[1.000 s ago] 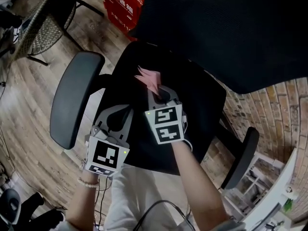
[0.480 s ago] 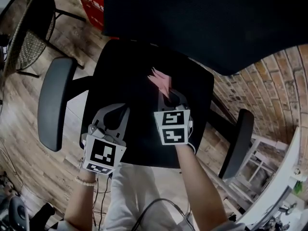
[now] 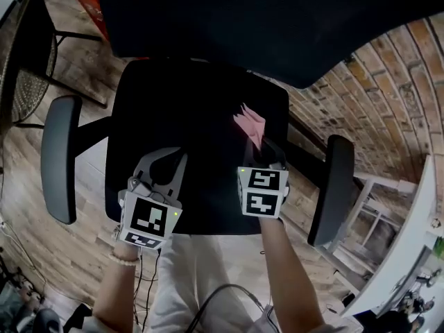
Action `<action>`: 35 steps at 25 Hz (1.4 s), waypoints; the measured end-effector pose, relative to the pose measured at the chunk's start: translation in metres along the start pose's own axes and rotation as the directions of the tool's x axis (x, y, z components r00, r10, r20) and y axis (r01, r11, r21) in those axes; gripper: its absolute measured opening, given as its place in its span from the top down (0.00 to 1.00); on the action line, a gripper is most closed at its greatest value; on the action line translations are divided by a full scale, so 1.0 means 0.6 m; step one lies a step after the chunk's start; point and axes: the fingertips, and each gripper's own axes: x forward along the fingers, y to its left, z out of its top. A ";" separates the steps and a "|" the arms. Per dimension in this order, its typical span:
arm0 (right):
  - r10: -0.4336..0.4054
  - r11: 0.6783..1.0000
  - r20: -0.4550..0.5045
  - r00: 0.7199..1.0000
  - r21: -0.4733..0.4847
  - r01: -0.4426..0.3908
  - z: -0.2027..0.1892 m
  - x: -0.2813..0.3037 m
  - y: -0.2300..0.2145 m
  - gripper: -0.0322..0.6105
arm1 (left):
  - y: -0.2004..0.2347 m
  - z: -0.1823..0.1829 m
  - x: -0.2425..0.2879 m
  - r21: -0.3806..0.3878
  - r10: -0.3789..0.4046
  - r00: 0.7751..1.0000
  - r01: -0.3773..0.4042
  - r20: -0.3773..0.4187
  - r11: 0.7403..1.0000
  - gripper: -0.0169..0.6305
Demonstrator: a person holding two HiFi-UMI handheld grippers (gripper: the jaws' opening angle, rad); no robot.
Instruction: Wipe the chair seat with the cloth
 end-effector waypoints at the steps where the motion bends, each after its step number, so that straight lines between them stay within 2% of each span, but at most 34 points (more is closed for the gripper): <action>1: -0.020 1.000 -0.004 1.000 0.014 0.020 -0.007 -0.006 -0.012 0.86 | -0.004 0.003 0.004 0.003 -0.005 1.000 0.005 0.002 1.000 0.95; 8: -0.110 0.989 -0.041 0.993 0.091 0.114 -0.048 -0.042 -0.060 0.86 | -0.018 0.023 0.020 0.025 -0.036 0.999 0.035 0.011 0.999 0.95; 14: -0.111 0.988 -0.057 0.992 0.105 0.117 -0.062 -0.045 -0.053 0.86 | -0.009 0.020 0.016 0.022 -0.025 1.000 0.025 0.009 0.999 0.95; 22: -0.041 0.992 -0.057 0.997 0.120 0.048 -0.061 -0.030 0.002 0.86 | 0.025 -0.008 -0.015 -0.001 0.012 1.000 -0.012 0.001 1.000 0.95; 29: 0.058 0.997 -0.046 0.997 0.051 -0.056 -0.035 -0.009 0.081 0.86 | 0.060 -0.046 -0.055 -0.050 0.076 0.997 -0.077 -0.017 0.996 0.95; 35: 0.176 0.984 -0.033 0.984 -0.024 -0.177 -0.005 0.001 0.181 0.86 | 0.084 -0.079 -0.103 -0.088 0.123 0.992 -0.125 -0.033 0.988 0.95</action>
